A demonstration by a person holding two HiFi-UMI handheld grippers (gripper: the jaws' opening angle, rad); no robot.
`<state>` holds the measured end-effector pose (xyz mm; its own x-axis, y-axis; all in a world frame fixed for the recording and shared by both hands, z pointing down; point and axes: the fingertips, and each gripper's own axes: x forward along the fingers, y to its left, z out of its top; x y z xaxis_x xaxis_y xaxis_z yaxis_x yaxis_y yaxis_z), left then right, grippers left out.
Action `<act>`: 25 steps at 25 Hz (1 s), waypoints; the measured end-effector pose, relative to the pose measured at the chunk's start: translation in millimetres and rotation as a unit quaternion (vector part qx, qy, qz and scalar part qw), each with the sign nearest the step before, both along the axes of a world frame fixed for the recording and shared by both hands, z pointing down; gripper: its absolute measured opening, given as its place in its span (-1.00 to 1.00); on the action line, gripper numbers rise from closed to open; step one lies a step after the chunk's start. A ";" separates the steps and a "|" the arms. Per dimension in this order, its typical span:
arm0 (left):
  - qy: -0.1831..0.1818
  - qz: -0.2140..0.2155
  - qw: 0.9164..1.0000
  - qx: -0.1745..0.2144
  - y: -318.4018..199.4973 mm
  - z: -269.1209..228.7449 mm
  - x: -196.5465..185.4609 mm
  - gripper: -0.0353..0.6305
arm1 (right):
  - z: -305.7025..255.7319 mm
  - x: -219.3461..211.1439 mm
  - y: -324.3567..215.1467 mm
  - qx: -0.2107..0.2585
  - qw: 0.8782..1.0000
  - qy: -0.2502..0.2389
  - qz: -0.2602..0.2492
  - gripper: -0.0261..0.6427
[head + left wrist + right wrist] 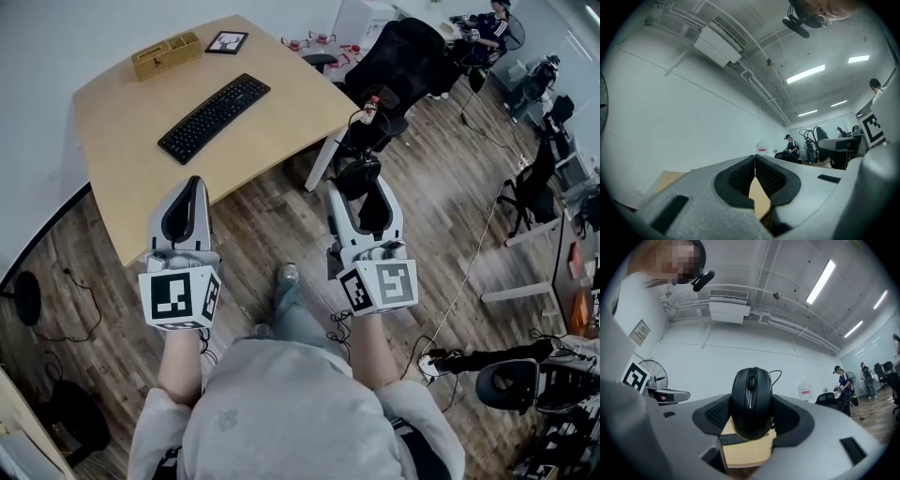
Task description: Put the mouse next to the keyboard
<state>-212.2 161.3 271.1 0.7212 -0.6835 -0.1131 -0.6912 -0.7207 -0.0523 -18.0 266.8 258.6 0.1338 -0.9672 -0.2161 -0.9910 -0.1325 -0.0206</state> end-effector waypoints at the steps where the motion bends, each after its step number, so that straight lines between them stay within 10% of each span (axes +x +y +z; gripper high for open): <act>1: 0.001 0.000 1.000 0.000 -4.7 0.1 4.1 -0.87 | 0.7 4.3 -4.8 0.000 1.000 0.000 0.000 -0.18; 25: 0.012 -0.067 0.998 0.007 -155.8 -13.2 130.7 -0.87 | -13.7 142.1 -184.9 0.014 0.997 0.003 -0.070 -0.18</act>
<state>-81.5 5.5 258.0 0.6203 -0.7720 -0.1385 -0.7826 -0.6209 -0.0439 124.1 82.0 244.8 -0.0042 -0.9698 -0.2437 -0.9998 0.0082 -0.0156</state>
